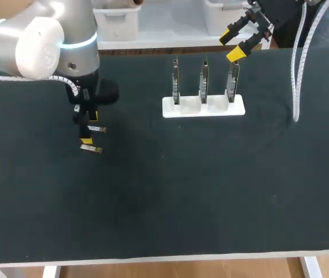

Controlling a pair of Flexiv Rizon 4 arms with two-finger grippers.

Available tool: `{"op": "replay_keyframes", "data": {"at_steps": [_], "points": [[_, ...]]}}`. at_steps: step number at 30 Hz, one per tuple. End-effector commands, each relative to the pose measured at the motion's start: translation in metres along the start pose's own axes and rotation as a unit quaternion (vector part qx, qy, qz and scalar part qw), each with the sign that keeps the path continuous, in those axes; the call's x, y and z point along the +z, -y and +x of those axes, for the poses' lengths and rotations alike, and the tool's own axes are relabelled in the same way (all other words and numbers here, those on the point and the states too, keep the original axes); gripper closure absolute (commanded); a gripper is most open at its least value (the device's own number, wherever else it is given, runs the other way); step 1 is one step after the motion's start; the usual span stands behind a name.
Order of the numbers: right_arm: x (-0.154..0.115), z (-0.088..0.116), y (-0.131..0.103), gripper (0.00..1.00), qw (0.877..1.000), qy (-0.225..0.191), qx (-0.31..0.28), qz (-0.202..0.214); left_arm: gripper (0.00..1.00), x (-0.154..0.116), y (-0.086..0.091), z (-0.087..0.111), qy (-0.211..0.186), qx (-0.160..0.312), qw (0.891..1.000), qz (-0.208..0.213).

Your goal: Pick up the optical module with the left hand, and insert it into the network port with the right hand.

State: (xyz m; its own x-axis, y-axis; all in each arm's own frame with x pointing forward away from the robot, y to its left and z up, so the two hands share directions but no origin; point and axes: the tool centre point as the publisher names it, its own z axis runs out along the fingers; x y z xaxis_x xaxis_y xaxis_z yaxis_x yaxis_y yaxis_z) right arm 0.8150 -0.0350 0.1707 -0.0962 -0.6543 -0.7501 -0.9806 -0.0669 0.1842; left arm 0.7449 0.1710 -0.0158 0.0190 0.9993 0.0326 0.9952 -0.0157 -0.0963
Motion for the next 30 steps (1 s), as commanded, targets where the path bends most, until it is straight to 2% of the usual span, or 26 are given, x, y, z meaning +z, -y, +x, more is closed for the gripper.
{"op": "replay_keyframes", "data": {"at_steps": [1, 2, 4, 5, 14, 16, 28, 30], "points": [[-0.0018, -0.0019, 0.0082, 0.0, 0.99, -0.001, 0.001, -0.141, 0.1, 0.0019, -0.0035, 0.0003, 0.0, 0.001, 1.0, 0.006], [-0.0018, -0.0019, 0.0082, 0.0, 0.99, -0.001, 0.001, -0.141, 0.42, 0.0021, -0.0034, 0.0003, 0.001, 0.002, 1.0, 0.007], [-0.0018, -0.0019, 0.0082, 0.0, 0.99, -0.001, 0.001, -0.141, 0.93, 0.0027, -0.0031, 0.0002, 0.001, 0.002, 1.0, 0.007], [-0.0018, -0.0019, 0.0082, 0.0, 0.99, -0.001, 0.001, -0.141, 1.0, 0.003, -0.003, 0.0002, 0.001, 0.001, 1.0, 0.008], [-0.0018, -0.0019, 0.0082, 0.0, 0.99, -0.001, 0.001, -0.141, 1.0, 0.0053, -0.0026, 0.0049, 0.001, -0.01, 1.0, 0.011], [-0.0018, -0.0019, 0.0082, 0.0, 0.99, -0.001, 0.001, -0.141, 0.96, 0.0057, -0.0024, 0.0059, 0.0, -0.011, 1.0, 0.012], [-0.0018, -0.0019, 0.0082, 0.0, 0.99, -0.001, 0.001, -0.141, 1.0, 0.0057, -0.0012, 0.0065, 0.002, -0.02, 1.0, 0.013], [-0.0018, -0.0019, 0.0082, 0.0, 0.99, -0.001, 0.001, -0.141, 1.0, 0.0034, -0.0006, 0.007, 0.025, -0.021, 0.999, 0.019]]}}
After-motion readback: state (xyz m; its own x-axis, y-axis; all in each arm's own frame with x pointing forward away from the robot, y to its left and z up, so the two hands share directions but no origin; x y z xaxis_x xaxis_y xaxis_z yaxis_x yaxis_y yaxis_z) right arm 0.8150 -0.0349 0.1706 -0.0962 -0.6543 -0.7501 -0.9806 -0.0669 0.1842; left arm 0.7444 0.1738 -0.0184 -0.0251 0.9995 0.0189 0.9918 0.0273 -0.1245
